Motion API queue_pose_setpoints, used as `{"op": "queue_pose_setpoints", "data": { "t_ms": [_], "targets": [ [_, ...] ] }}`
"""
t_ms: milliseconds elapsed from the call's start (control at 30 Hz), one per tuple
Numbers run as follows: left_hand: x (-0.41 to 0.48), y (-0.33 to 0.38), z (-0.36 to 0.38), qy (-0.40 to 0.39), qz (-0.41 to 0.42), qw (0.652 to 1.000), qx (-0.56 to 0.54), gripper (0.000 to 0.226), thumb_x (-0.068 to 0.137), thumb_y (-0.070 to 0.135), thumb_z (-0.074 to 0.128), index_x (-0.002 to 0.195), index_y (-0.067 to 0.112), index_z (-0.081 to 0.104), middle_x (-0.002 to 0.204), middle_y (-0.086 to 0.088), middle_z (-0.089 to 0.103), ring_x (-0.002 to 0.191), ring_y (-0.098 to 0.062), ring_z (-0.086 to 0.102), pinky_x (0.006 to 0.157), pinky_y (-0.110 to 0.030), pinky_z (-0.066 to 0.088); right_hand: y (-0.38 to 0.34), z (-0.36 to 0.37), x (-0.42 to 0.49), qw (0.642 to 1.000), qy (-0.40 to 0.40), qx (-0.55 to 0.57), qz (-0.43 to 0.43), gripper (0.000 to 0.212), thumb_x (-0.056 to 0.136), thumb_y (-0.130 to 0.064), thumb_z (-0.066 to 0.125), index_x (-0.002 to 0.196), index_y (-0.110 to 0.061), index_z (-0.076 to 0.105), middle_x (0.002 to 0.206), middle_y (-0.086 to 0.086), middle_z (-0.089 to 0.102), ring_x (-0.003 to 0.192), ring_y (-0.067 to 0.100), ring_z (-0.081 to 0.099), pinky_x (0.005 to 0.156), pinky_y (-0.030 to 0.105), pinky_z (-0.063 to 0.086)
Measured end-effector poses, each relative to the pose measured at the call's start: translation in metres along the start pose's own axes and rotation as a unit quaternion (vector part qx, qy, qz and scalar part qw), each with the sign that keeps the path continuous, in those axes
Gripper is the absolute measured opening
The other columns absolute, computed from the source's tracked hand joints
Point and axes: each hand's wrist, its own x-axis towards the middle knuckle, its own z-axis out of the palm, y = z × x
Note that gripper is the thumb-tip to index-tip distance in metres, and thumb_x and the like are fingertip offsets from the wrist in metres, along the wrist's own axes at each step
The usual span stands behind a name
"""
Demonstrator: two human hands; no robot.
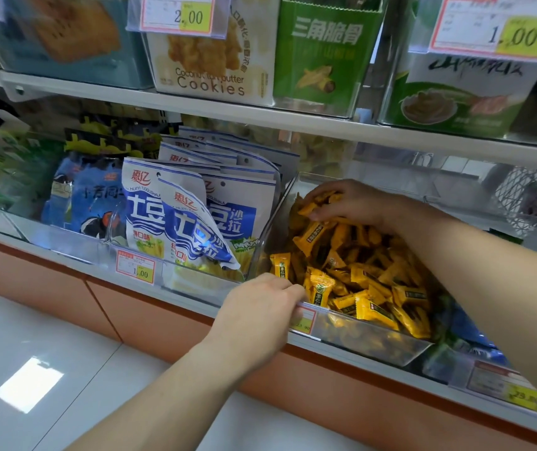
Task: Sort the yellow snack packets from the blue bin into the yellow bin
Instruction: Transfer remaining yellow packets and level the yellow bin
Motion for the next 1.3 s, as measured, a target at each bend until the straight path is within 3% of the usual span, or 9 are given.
{"op": "queue_pose_setpoints", "data": {
  "t_ms": [200,433,533,600,733,800,1000,1200,1300],
  "targets": [
    [0.004,-0.002,-0.004,-0.022,-0.021,0.999,-0.015,0.026,0.1,0.037,0.051,0.125,0.035,0.056,0.12,0.013,0.061,0.113,-0.01,0.051,0.089,-0.035,0.052,0.013,-0.031,-0.008,0.988,0.043,-0.146,-0.009,0.063,0.076,-0.048,0.079,0.134,-0.043,0.053,0.144,0.0,0.049,0.127,0.021,0.048,0.101,0.034,0.04],
    [0.004,0.001,-0.008,-0.024,-0.024,0.999,-0.026,0.027,0.099,0.037,0.051,0.124,0.033,0.06,0.118,0.013,0.061,0.111,-0.009,0.054,0.089,-0.033,0.053,0.013,-0.029,-0.027,0.961,0.006,-0.276,0.018,0.07,0.067,-0.065,0.076,0.129,-0.04,0.058,0.136,-0.005,0.052,0.113,0.014,0.05,0.085,0.027,0.039],
    [0.004,0.003,-0.008,-0.023,-0.034,0.999,-0.027,0.028,0.097,0.038,0.049,0.121,0.031,0.062,0.115,0.013,0.062,0.109,-0.01,0.056,0.088,-0.034,0.054,0.0,-0.008,-0.033,0.95,0.1,-0.277,-0.101,0.046,0.078,-0.057,0.069,0.118,-0.035,0.066,0.118,-0.009,0.057,0.113,0.018,0.056,0.083,0.03,0.043],
    [0.005,0.004,-0.009,-0.027,-0.04,0.999,-0.021,0.029,0.096,0.039,0.048,0.117,0.029,0.064,0.113,0.011,0.064,0.107,-0.012,0.057,0.085,-0.036,0.054,-0.017,0.013,-0.031,0.956,0.041,-0.245,-0.154,0.034,0.087,-0.046,0.066,0.117,-0.032,0.067,0.114,-0.01,0.061,0.112,0.016,0.059,0.081,0.023,0.042],
    [0.005,0.006,-0.01,-0.025,-0.044,0.999,-0.008,0.028,0.096,0.042,0.047,0.114,0.029,0.065,0.109,0.009,0.067,0.103,-0.013,0.059,0.083,-0.036,0.054,-0.038,0.053,-0.008,0.913,-0.164,-0.373,0.014,0.084,0.082,-0.073,0.055,0.149,-0.025,0.039,0.156,0.003,0.036,0.141,0.023,0.036,0.109,0.038,0.037],
    [0.003,0.006,-0.009,-0.02,-0.044,0.999,-0.011,0.028,0.097,0.042,0.047,0.115,0.03,0.064,0.11,0.009,0.067,0.106,-0.012,0.058,0.084,-0.037,0.053,-0.041,0.059,0.003,0.891,-0.161,-0.418,0.068,0.105,0.069,-0.088,0.051,0.151,-0.023,0.036,0.162,0.007,0.023,0.146,0.028,0.028,0.112,0.044,0.034],
    [0.001,0.002,-0.006,-0.009,-0.037,0.999,-0.027,0.027,0.099,0.043,0.046,0.117,0.031,0.062,0.11,0.011,0.066,0.108,-0.011,0.054,0.088,-0.037,0.051,-0.03,0.069,0.03,0.89,-0.153,-0.407,0.133,0.128,0.051,-0.089,0.066,0.154,-0.023,0.027,0.158,0.005,0.035,0.14,0.03,0.039,0.11,0.044,0.038],
    [0.0,-0.001,-0.003,-0.003,-0.027,0.999,-0.033,0.027,0.099,0.044,0.044,0.116,0.032,0.06,0.111,0.011,0.064,0.109,-0.011,0.051,0.087,-0.035,0.05,-0.009,0.07,0.035,0.919,-0.193,-0.312,0.146,0.14,0.051,-0.081,0.074,0.157,-0.024,0.003,0.165,0.003,0.014,0.15,0.029,0.017,0.119,0.048,0.024],
    [0.0,0.0,-0.003,-0.006,-0.02,0.999,-0.028,0.023,0.101,0.041,0.044,0.116,0.031,0.058,0.111,0.01,0.06,0.109,-0.013,0.049,0.086,-0.032,0.047,-0.003,0.066,0.035,0.937,-0.185,-0.26,0.141,0.136,0.053,-0.078,0.076,0.158,-0.026,0.006,0.165,0.002,0.014,0.15,0.028,0.016,0.12,0.048,0.022]
  ]
}}
